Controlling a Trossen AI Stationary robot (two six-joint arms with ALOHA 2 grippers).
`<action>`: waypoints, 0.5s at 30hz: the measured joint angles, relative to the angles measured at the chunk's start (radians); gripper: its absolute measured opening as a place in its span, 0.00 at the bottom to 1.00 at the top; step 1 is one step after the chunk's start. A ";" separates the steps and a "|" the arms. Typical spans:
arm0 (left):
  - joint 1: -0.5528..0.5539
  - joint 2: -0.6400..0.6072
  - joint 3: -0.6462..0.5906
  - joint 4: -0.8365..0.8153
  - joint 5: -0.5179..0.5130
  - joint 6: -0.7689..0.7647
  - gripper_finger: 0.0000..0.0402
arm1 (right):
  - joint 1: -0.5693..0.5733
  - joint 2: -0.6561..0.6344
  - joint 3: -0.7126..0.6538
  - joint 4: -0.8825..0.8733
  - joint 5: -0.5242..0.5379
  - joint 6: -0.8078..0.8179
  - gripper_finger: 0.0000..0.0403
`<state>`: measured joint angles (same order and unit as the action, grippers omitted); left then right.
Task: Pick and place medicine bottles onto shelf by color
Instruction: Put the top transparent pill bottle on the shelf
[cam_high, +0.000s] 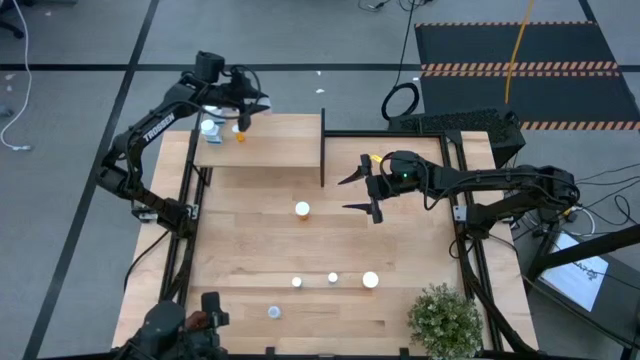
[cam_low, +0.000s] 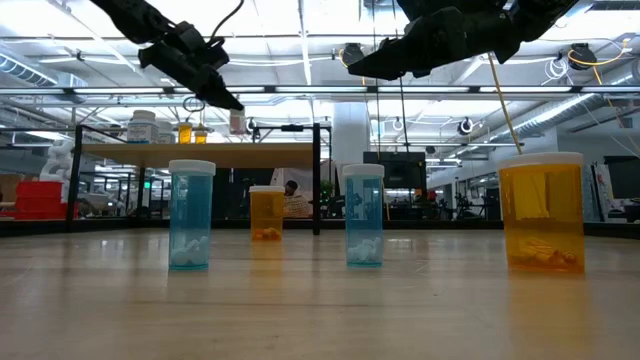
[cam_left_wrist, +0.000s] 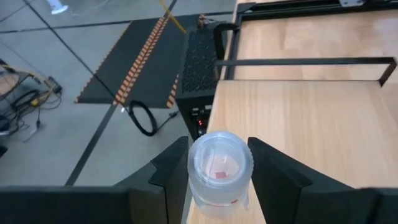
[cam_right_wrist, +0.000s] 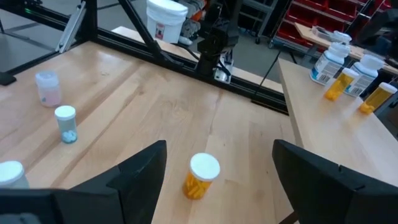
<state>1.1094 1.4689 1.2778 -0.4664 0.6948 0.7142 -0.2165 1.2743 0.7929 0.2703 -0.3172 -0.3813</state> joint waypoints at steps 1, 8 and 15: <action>0.004 0.000 0.000 0.001 0.000 -0.001 0.40 | 0.000 0.000 0.000 0.000 0.000 0.000 0.71; 0.002 0.009 0.000 0.008 0.004 0.002 0.38 | 0.000 0.000 0.000 0.001 0.000 -0.008 0.71; 0.010 0.066 0.000 0.008 -0.010 -0.001 0.39 | 0.000 0.000 0.000 -0.019 0.000 -0.005 0.71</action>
<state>1.1193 1.5344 1.2781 -0.4580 0.6845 0.7134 -0.2165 1.2743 0.7929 0.2515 -0.3172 -0.3866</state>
